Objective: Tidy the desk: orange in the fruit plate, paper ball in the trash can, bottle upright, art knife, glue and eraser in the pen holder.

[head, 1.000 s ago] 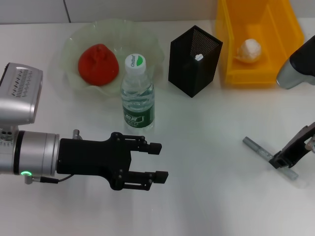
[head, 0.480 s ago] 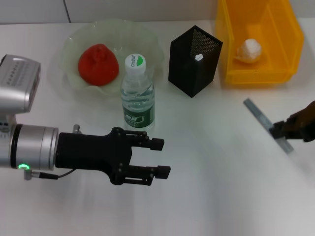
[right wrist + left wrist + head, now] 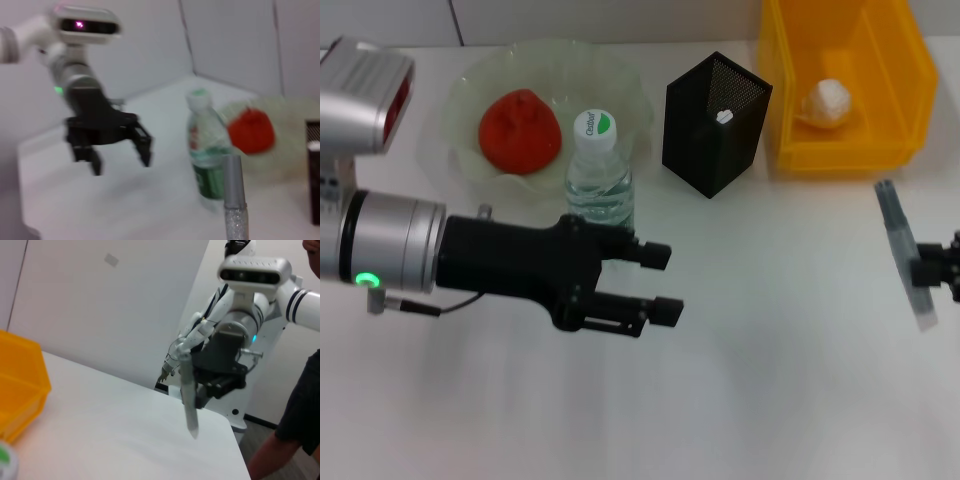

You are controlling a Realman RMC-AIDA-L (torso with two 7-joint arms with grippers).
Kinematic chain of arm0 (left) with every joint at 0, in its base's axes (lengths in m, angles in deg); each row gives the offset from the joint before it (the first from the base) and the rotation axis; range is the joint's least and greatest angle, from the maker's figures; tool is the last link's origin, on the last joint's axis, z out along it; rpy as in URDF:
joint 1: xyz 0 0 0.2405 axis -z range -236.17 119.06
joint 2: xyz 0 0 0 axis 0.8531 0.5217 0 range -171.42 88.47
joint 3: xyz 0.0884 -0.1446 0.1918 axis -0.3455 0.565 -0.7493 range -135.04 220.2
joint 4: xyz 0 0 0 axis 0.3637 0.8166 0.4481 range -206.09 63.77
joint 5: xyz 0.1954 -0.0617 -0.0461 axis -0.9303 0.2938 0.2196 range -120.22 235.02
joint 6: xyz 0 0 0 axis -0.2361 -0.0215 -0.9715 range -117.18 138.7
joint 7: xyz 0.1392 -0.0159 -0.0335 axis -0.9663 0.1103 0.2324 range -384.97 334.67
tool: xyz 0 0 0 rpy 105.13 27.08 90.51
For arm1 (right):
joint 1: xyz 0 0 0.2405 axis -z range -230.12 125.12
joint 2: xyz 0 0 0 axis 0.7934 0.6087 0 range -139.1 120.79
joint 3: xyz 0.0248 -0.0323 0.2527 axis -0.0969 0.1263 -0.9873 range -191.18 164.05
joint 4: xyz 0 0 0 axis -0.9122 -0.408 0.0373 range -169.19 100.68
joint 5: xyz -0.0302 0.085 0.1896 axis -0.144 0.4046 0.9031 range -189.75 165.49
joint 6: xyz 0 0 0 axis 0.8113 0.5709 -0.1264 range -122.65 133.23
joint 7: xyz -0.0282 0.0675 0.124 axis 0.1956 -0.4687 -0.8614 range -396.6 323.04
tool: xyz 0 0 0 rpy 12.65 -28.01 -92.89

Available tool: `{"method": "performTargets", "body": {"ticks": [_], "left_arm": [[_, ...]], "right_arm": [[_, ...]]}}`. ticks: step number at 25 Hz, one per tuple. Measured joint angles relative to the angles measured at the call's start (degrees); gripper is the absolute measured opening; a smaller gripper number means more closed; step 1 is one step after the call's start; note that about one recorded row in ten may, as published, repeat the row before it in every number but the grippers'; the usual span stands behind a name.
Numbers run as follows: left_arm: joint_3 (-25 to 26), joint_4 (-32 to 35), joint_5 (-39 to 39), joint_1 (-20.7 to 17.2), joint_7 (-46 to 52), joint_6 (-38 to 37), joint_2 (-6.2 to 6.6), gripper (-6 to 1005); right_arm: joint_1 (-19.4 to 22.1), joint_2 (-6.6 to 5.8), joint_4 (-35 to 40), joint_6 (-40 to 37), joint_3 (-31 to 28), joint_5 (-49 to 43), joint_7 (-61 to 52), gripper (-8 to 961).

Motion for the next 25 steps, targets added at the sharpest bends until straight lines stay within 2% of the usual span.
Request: {"method": "performTargets", "body": {"ticks": [3, 6, 11, 13, 14, 19, 25], "left_arm": [[-0.25, 2.71, -0.04, 1.23, 2.70, -0.52, -0.11, 642], [-0.26, 4.36, -0.07, 3.07, 4.66, -0.78, -0.21, 642], [-1.15, 4.55, -0.10, 7.35, 6.62, -0.09, -0.35, 642], [-1.15, 4.55, -0.10, 7.35, 6.62, -0.09, -0.35, 641], [-1.59, 4.23, -0.13, 9.24, 7.45, 1.43, -0.36, 641], [-2.30, 4.40, -0.19, 12.17, 8.17, 2.51, -0.48, 641], [-3.65, 4.57, -0.16, 13.48, 8.65, 2.91, -0.68, 641]], "right_arm": [[-0.08, -1.36, -7.28, -1.52, -2.09, 0.36, 5.23, 103], [-0.60, -2.08, -12.54, -1.30, -2.63, 0.43, 8.59, 102], [-1.79, -1.53, -16.04, -1.09, -2.53, 0.49, 12.18, 102], [-2.52, -1.30, -17.77, -1.09, -2.37, 0.49, 13.43, 102], [-3.00, -1.25, -18.85, -1.01, -2.35, 0.48, 14.15, 101], [-4.54, -0.99, -22.23, -0.08, -1.88, 0.27, 16.35, 101], [-5.89, -0.67, -24.35, 1.47, 0.01, 0.20, 17.51, 101]]}}
